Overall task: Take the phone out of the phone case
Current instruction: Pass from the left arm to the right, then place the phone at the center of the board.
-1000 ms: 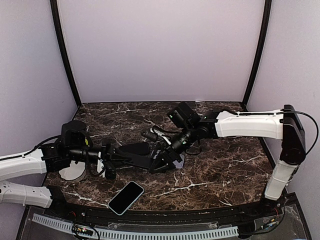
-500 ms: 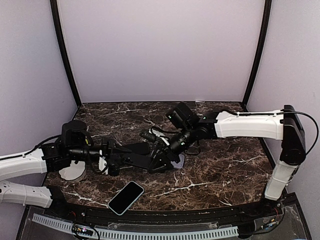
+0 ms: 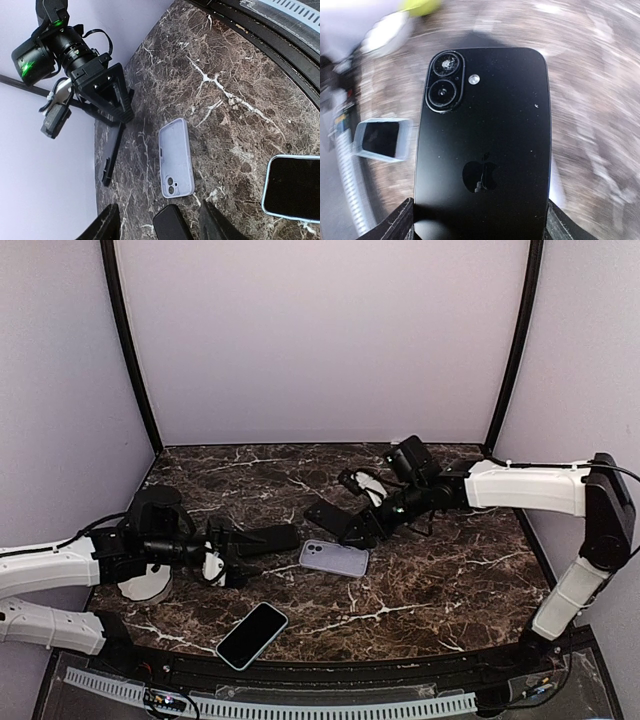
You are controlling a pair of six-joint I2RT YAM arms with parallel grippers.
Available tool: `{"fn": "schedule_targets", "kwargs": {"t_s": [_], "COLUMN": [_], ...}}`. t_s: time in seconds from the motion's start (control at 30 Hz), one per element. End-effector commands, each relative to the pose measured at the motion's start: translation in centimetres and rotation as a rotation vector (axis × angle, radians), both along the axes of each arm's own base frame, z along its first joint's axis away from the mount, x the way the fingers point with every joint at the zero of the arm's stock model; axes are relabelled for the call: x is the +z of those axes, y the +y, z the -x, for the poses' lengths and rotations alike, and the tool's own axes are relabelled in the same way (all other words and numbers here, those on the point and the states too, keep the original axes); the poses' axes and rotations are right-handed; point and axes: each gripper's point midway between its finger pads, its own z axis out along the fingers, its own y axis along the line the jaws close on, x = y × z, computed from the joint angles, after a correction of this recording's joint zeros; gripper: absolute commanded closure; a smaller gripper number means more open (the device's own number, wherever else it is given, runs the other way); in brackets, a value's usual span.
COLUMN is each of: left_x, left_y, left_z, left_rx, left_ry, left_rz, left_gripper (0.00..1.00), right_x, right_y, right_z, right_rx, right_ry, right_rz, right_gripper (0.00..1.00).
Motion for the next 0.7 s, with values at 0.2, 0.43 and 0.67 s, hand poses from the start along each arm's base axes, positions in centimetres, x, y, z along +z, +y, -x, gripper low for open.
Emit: {"fn": "schedule_targets", "kwargs": {"t_s": [0.2, 0.43, 0.67], "left_x": [0.4, 1.2, 0.8], "left_y": [0.1, 0.1, 0.3], "left_z": [-2.5, -4.1, -4.1], "left_rx": [0.161, 0.253, 0.259], "left_ry": [0.051, 0.091, 0.079], "left_rz": [0.074, 0.108, 0.098], "left_gripper": [0.44, 0.44, 0.44], "right_x": [-3.5, -7.6, -10.8], "right_y": [-12.3, -17.7, -20.5], "right_z": [-13.1, -16.8, -19.1], "right_rx": [-0.663, -0.862, -0.955], "right_ry": [-0.115, -0.090, -0.021], "right_rz": [0.147, 0.261, 0.312], "right_gripper": [0.71, 0.71, 0.70]}}
